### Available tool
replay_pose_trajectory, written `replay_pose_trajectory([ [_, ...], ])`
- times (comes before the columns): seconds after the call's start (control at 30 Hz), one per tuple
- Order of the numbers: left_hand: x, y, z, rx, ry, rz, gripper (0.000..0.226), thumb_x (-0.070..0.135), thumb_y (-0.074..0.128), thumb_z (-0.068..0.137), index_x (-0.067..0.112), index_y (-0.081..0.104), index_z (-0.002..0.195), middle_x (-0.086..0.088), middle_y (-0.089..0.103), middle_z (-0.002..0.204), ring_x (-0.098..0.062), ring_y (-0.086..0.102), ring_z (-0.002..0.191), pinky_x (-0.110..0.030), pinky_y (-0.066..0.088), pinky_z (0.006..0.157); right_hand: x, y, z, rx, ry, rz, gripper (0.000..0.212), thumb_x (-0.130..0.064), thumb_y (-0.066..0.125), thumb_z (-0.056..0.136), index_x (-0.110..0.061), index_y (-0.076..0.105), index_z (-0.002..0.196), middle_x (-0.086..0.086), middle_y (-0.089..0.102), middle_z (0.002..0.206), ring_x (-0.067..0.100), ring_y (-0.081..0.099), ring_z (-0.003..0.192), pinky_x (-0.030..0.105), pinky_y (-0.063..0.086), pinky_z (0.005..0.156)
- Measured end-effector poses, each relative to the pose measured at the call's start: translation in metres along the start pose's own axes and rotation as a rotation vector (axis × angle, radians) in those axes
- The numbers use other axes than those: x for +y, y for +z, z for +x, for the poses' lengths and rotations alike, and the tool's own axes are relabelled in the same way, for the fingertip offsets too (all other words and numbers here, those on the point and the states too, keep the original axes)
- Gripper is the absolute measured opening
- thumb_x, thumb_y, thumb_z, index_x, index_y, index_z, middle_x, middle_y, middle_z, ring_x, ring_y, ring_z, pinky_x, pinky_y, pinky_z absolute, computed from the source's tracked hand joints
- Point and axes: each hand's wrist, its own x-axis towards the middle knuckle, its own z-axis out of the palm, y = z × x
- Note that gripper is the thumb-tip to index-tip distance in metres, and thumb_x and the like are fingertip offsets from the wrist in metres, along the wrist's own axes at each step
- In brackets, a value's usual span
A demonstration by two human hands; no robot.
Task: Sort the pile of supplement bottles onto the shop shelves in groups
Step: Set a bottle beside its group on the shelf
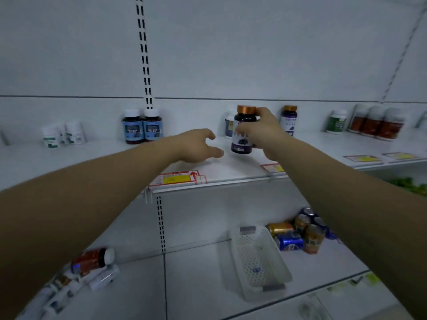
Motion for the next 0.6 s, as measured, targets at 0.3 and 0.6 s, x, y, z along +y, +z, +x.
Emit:
replay_pose_trajectory([
  [0.3, 0.143, 0.077, 0.068, -0.141, 0.037, 0.058, 0.067, 0.061, 0.040, 0.092, 0.025, 0.029, 0.147, -0.001, 0.028, 0.154, -0.024, 0.034, 0.137, -0.036, 0.026, 0.110, 0.069, -0.157, 0.048, 0.053, 0.062, -0.118, 0.046, -0.007, 0.067, 0.082, -0.018, 0.045, 0.122, 0.002, 0.058, 0.105, 0.021, 0.057, 0.098, 0.033, 0.048, 0.075],
  [0.6, 0.216, 0.127, 0.143, -0.192, -0.182, 0.231, 0.075, 0.069, 0.021, 0.091, 0.026, 0.014, 0.152, -0.005, 0.009, 0.160, -0.028, 0.011, 0.146, -0.046, 0.008, 0.117, 0.116, -0.240, 0.111, -0.123, -0.042, -0.200, 0.052, -0.015, 0.068, 0.085, -0.019, 0.041, 0.129, 0.003, 0.056, 0.115, 0.020, 0.054, 0.099, 0.032, 0.044, 0.080],
])
